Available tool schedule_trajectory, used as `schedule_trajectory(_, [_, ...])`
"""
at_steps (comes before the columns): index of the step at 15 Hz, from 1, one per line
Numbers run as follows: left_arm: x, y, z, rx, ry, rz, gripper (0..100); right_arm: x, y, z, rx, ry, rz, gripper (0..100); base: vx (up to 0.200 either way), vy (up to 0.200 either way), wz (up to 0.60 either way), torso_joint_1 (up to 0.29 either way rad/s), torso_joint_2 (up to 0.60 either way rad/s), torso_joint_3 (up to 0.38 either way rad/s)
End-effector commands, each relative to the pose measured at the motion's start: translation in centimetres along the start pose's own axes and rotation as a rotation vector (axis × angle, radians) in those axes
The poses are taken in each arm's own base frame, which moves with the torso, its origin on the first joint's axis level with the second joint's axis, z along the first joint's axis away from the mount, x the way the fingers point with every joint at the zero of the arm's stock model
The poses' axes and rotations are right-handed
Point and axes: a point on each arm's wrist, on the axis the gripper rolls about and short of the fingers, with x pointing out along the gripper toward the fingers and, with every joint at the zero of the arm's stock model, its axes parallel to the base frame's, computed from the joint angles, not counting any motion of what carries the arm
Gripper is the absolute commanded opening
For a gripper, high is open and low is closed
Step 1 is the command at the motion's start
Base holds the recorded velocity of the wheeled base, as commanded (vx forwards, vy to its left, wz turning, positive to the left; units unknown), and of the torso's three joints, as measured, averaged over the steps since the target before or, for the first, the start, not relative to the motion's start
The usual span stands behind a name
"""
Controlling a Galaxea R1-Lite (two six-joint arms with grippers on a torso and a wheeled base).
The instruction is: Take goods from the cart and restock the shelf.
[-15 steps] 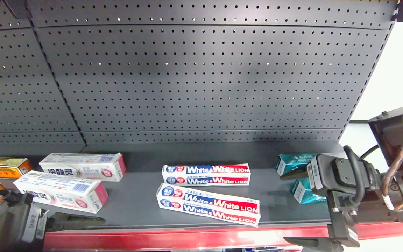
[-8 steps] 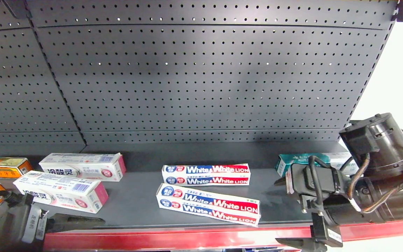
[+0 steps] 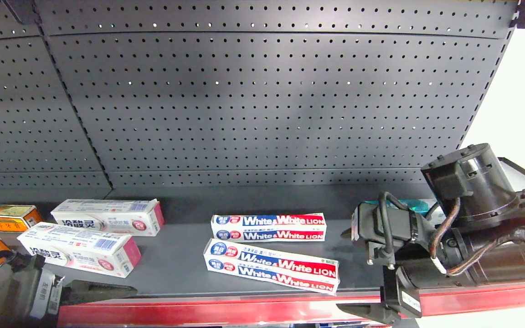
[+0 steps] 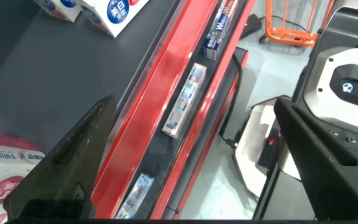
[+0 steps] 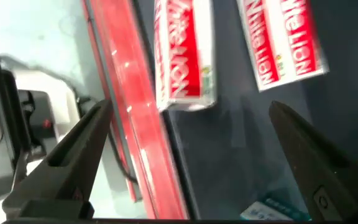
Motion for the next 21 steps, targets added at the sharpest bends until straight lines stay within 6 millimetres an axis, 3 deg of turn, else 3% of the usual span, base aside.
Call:
schedule_trajectory(1, [0.0, 0.0, -0.1, -0.003, 0.003, -0.002, 100, 0.7, -0.1, 0.0, 0.013, 0.008, 0.006, 100, 0.000, 0.000, 0.00, 0.000, 0.00, 0.000])
schedule_trajectory(8, [0.0, -0.1, -0.1, -0.004, 0.002, -0.004, 100, 2.7, -1.6, -0.5, 0.040, 0.036, -0.010, 100, 0.000, 0.000, 0.00, 0.000, 0.00, 0.000])
schedule_trajectory(21, [-0.1, -0.5, -0.4, -0.018, 0.001, 0.002, 100, 3.1, -3.6, -1.0, 0.074, 0.041, -0.059, 100, 0.000, 0.000, 0.00, 0.000, 0.00, 0.000])
